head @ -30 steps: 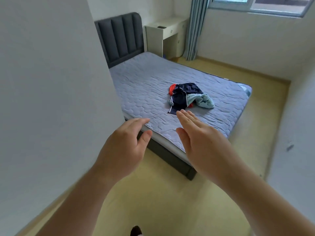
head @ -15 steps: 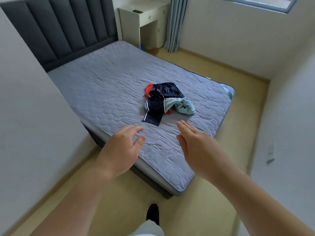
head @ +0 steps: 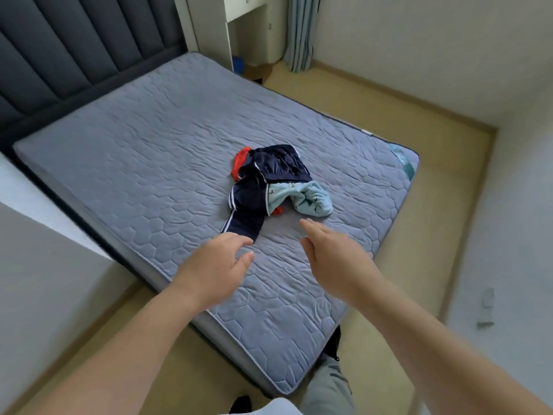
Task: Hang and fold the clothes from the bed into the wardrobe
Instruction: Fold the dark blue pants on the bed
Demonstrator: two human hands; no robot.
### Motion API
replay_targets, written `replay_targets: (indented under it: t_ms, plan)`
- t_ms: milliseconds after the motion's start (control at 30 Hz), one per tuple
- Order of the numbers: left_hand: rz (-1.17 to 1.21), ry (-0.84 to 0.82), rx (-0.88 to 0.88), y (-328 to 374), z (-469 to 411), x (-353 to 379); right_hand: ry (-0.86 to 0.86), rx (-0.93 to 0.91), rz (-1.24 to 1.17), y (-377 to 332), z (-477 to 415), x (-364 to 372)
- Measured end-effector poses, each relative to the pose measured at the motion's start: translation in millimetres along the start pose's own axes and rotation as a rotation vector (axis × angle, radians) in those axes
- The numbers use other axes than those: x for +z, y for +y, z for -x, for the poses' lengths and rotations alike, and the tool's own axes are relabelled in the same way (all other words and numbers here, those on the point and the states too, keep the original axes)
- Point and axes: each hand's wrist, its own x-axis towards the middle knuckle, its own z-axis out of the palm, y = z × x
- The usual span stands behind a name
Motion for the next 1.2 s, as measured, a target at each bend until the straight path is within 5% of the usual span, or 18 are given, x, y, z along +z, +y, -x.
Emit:
replay_targets:
  t_ms: [233, 533, 667, 900, 1200]
  plan:
    - [-0.013, -0.138, -0.198, 28.7, -92.5, 50.9, -0.211, -0.088, -0.017, 102.6, -104.9, -8.1]
    - [-0.275, -0.471, 0.131, -11.9, -143.6, 51.8, -0.314, -0.288, 0.116, 152.9, -184.3, -7.3]
    - [-0.339, -0.451, 0.154, -56.2, -186.9, 66.0, -0.343, -0.271, 0.119, 149.6, -207.0, 11.7]
    - [-0.174, -0.316, -0.179, -139.1, -265.9, 162.6, -0.337, -0.071, 0.012, 152.6, -267.4, 113.0]
    - [-0.171, -0.412, -0.446, -241.3, -344.1, 334.5, -0.459, 0.175, -0.14, 196.1, -332.0, 312.2]
